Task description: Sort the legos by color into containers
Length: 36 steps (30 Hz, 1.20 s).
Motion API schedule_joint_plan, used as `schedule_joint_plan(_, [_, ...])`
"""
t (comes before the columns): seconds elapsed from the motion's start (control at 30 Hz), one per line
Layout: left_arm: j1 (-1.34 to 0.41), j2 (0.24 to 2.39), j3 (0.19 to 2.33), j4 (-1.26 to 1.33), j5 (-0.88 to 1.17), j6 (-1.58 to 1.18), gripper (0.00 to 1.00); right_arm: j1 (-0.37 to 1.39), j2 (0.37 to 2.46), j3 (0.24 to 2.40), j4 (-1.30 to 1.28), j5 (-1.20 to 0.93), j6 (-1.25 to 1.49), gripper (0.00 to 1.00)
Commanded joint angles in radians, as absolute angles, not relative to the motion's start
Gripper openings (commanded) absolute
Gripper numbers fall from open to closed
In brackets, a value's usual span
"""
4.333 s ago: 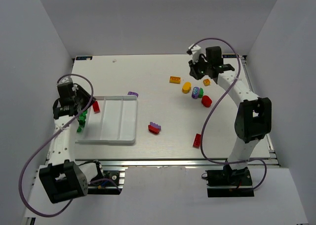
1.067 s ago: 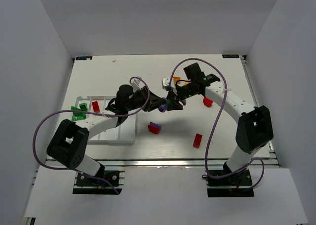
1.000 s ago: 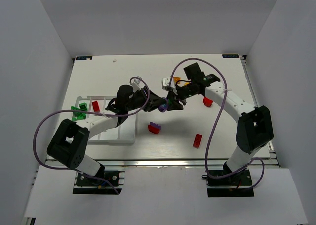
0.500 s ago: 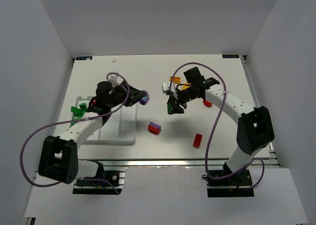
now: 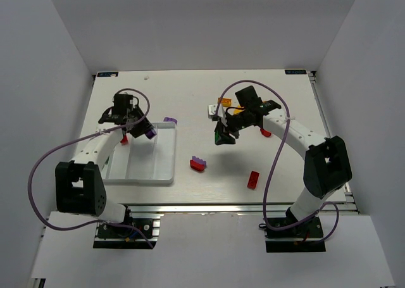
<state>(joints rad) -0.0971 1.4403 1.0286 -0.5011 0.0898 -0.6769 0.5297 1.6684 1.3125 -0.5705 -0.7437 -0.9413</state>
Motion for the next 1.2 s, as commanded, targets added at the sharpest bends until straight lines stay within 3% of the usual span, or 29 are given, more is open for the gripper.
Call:
schedule_joint_plan(0.0, [-0.089, 1.459, 1.121, -0.609, -0.06, -0.574, 0.05, 0.528, 1.629, 1.316, -0.537, -0.745, -0.913, 0.02])
schedule_joint_plan(0.17, [-0.089, 1.561, 1.189, -0.676, -0.159, -0.531, 0.11, 0.528, 1.629, 1.319, -0.528, -0.75, -0.893, 0.02])
schedule_joint_plan(0.27, [-0.089, 1.6, 1.201, -0.675, -0.161, -0.512, 0.35, 0.529, 1.632, 1.322, -0.526, -0.749, -0.89, 0.02])
schedule_joint_plan(0.3, [-0.089, 1.611, 1.204, -0.673, -0.158, -0.506, 0.47, 0.529, 1.632, 1.324, -0.525, -0.75, -0.888, 0.02])
schedule_joint_plan(0.37, [-0.087, 1.637, 1.209, -0.676, -0.147, -0.506, 0.6, 0.532, 1.638, 1.33, -0.526, -0.749, -0.887, 0.03])
schedule_joint_plan(0.43, [-0.087, 1.647, 1.21, -0.678, -0.138, -0.508, 0.71, 0.535, 1.643, 1.339, -0.526, -0.746, -0.887, 0.04])
schedule_joint_plan(0.6, [-0.089, 1.628, 1.229, -0.689, -0.129, -0.523, 0.88, 0.56, 1.652, 1.358, -0.517, -0.749, -0.882, 0.04])
schedule_joint_plan(0.87, [-0.089, 1.405, 1.25, -0.707, -0.045, -0.558, 0.98, 0.62, 1.603, 1.283, -0.363, -0.879, -0.939, 0.05])
schedule_joint_plan(1.1, [-0.083, 1.076, 0.994, -0.58, 0.164, -0.727, 0.98, 0.704, 1.637, 1.299, -0.181, -0.937, -0.852, 0.06])
schedule_joint_plan(1.17, [-0.083, 0.979, 0.864, -0.42, 0.332, -0.793, 0.98, 0.715, 1.649, 1.313, -0.106, -0.945, -0.708, 0.06])
